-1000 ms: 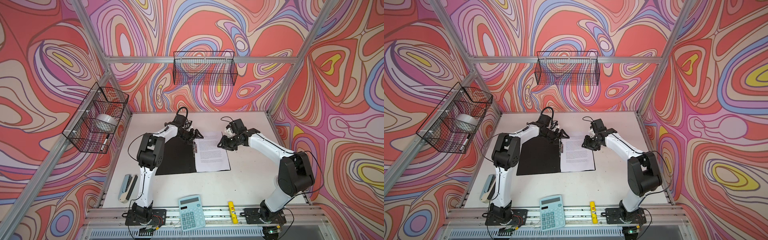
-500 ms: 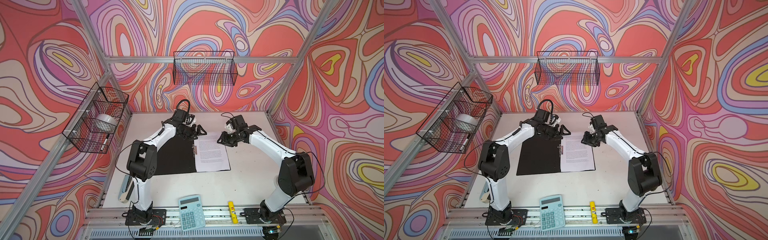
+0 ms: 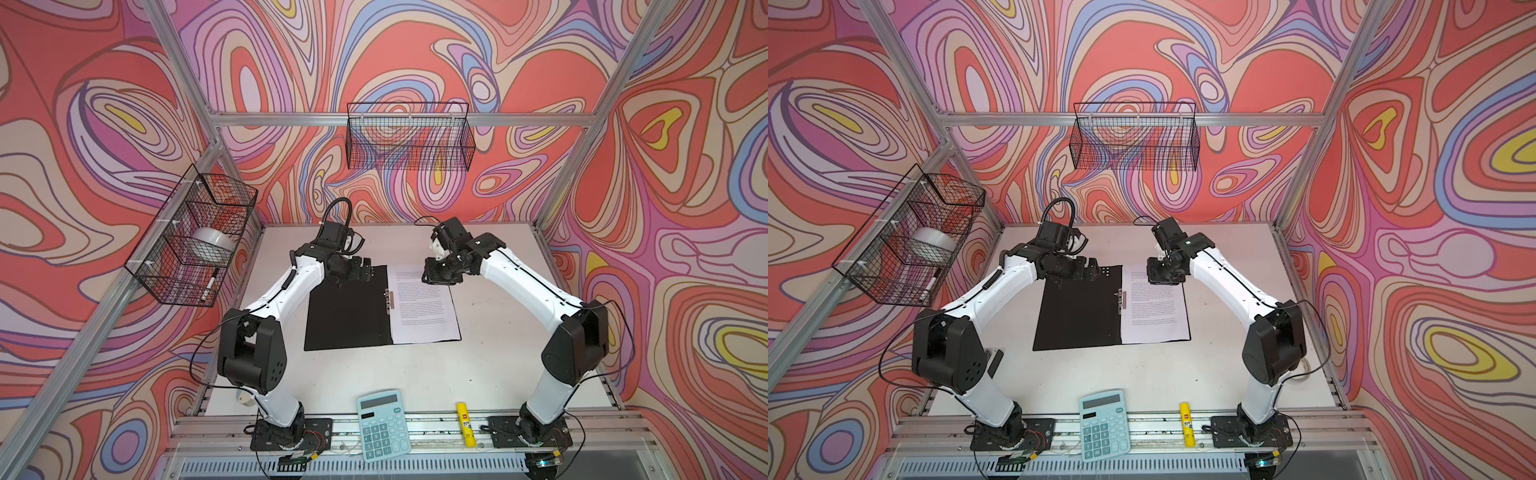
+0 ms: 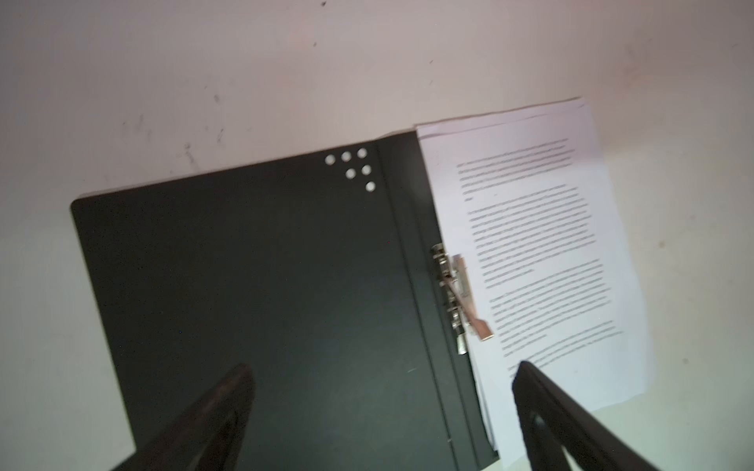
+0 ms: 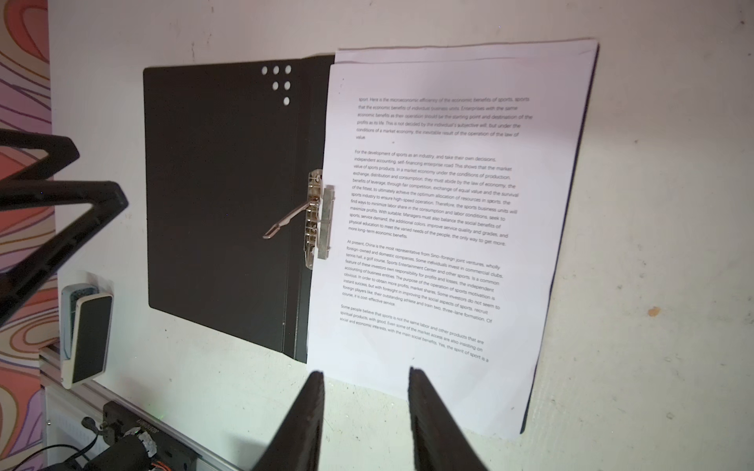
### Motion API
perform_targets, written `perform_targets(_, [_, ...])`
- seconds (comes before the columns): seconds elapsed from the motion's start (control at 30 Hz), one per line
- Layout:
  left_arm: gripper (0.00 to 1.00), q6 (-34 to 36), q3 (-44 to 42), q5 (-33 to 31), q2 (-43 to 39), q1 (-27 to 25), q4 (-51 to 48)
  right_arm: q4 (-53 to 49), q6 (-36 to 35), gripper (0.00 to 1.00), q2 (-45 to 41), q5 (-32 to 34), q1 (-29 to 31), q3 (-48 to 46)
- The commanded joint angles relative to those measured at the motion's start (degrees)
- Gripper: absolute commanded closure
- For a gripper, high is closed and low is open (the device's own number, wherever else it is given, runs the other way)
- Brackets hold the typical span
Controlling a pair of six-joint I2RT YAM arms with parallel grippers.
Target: Put the files into the folder
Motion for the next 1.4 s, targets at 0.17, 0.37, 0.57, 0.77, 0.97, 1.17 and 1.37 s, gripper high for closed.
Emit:
perform_targets(0.17, [0.00,6.74,-4.29,-3.25,-4.22,3.84,-7.38,-9.67,-0.53,0.63,8.76,7.35,5.33,12.88])
perform_targets(0.37, [0.00,8.43,-5.02,-2.23,-4.31,4.15,-8.93,-14.58,1.14,0.63,13.49,10.18,8.70,22.67])
perform_targets(0.57, [0.00,9.88,-1.46,-0.75,-2.76,4.39,-13.76,-17.19,1.85,0.63,17.00,12.49,10.78,28.42])
perform_targets(0.77, [0.00,7.95,-4.49,1.19,-3.22,5.37,-12.54,-17.31,0.94,0.64,22.01,11.77,11.33,33.79])
perform_targets(0.97, [0.07,12.71,-5.43,3.18,-1.05,5.38,-12.39,-17.17,-1.00,0.67,28.24,12.12,11.90,40.51])
perform_targets(1.17, [0.09,17.67,-8.47,-0.50,-1.53,5.38,-8.32,-16.70,-3.27,0.69,32.33,11.08,12.30,42.59])
perform_targets(1.37, [0.10,21.57,-8.37,-2.01,0.09,5.38,-8.25,-16.54,-5.88,0.75,34.60,8.38,12.44,43.32])
